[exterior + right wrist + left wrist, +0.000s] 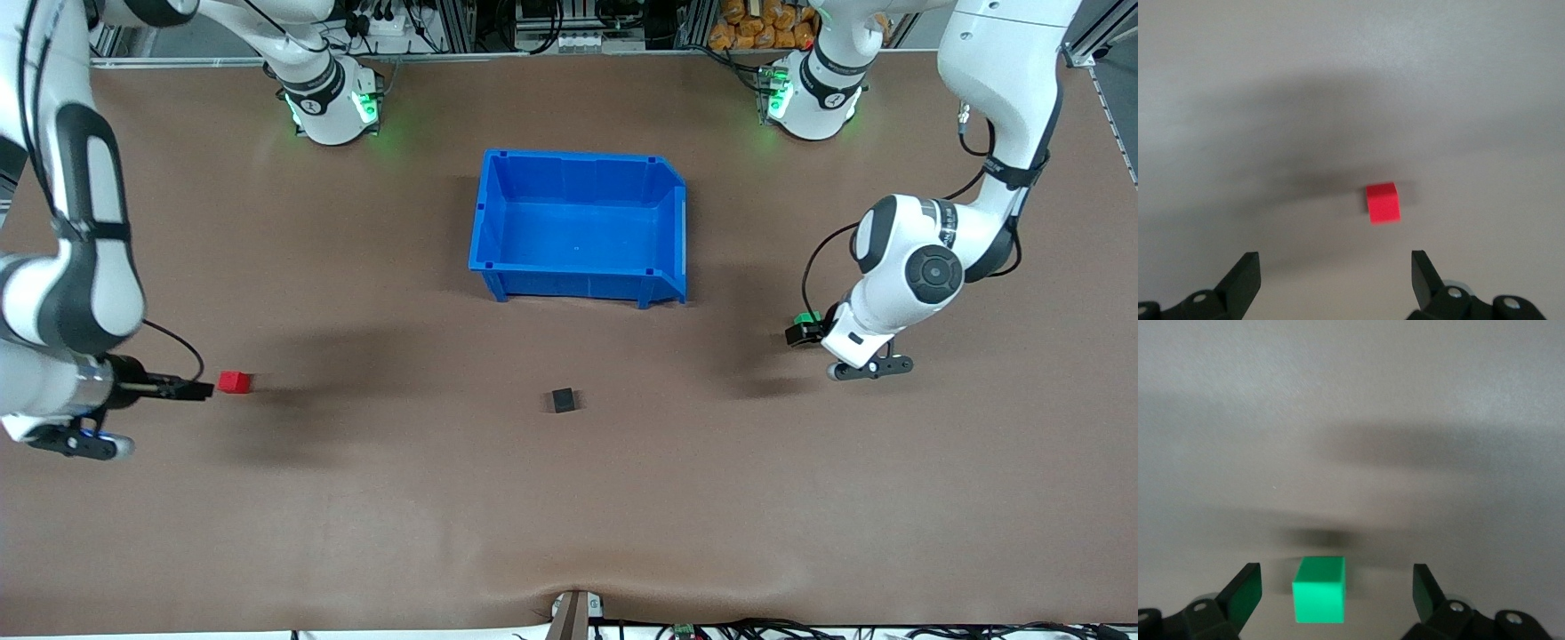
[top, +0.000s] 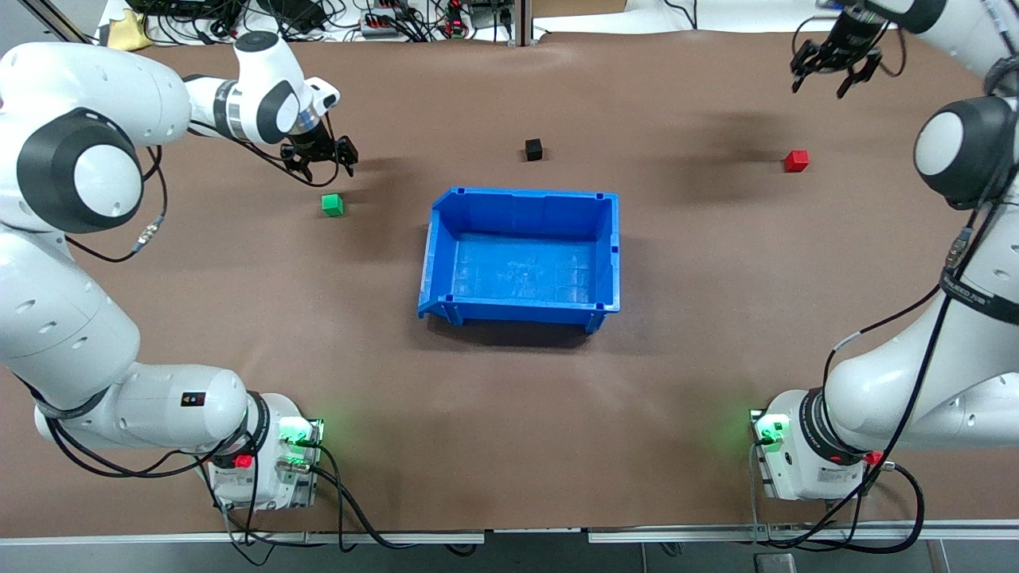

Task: Attach green and red cubes to black cube
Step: 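Grasp the red cube with the right gripper while the left gripper grasps the green cube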

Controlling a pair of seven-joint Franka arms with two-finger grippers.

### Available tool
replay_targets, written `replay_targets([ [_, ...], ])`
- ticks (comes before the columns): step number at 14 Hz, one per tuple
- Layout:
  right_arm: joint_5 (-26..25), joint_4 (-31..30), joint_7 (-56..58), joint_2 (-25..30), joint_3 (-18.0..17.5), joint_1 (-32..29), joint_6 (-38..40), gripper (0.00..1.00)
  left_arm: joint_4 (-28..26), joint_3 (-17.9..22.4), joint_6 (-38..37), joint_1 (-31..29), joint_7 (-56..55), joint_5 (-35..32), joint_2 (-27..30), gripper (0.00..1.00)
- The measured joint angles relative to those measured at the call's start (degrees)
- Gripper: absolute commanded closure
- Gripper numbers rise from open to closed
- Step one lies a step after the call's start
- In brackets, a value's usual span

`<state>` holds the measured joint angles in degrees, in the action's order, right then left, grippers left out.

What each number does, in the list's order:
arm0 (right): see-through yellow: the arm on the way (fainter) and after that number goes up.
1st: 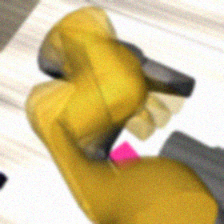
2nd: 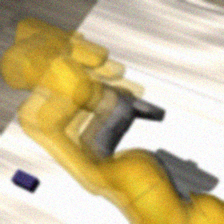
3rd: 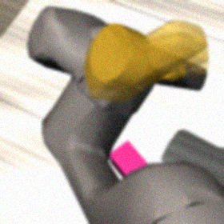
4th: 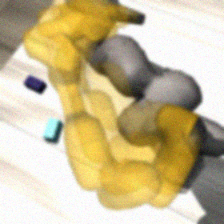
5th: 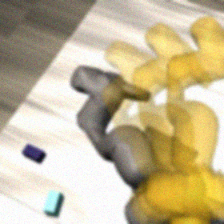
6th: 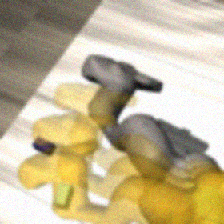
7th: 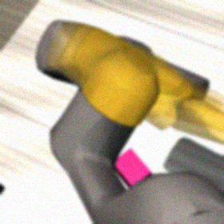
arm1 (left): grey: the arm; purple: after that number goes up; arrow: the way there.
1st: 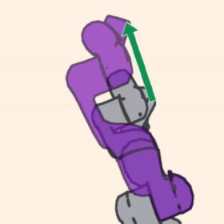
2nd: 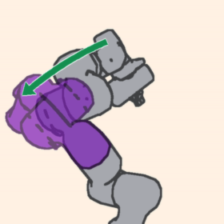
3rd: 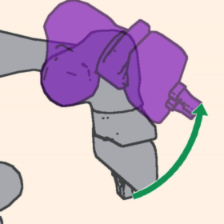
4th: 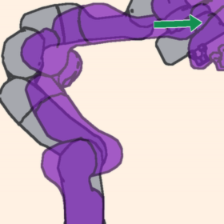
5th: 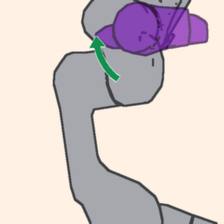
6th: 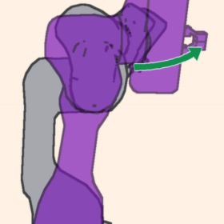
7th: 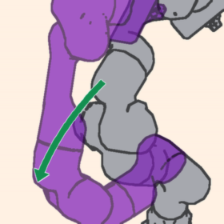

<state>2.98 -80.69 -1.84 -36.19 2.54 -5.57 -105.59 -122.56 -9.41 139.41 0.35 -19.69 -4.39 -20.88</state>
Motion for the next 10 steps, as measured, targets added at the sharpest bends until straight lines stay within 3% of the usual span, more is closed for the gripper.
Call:
replay_targets([
  [3, 0.23, 0.07, 0.0, -6.26, 0.0, -0.04, -7.07, 0.0, -0.59, 0.09, 0.06, 0.08, -0.31, -0.07, -0.26, 0.0],
  [8, 0.21, 0.26, 0.05, -9.8, 0.16, -1.33, -7.9, 0.0, -1.2, 0.18, 1.0, -0.05, -0.31, -0.09, -1.21, 0.0],
  [9, 0.1, 0.27, 0.11, -9.98, 0.17, -1.81, -7.78, 0.07, -1.35, 0.22, 1.05, -0.1, -0.31, -0.18, -1.34, 0.0],
  [10, -0.1, 0.27, 0.15, -10.09, 0.17, -2.11, -7.67, 0.24, -1.48, 0.23, 1.21, -0.18, -0.31, -0.6, -1.45, 0.0],
])
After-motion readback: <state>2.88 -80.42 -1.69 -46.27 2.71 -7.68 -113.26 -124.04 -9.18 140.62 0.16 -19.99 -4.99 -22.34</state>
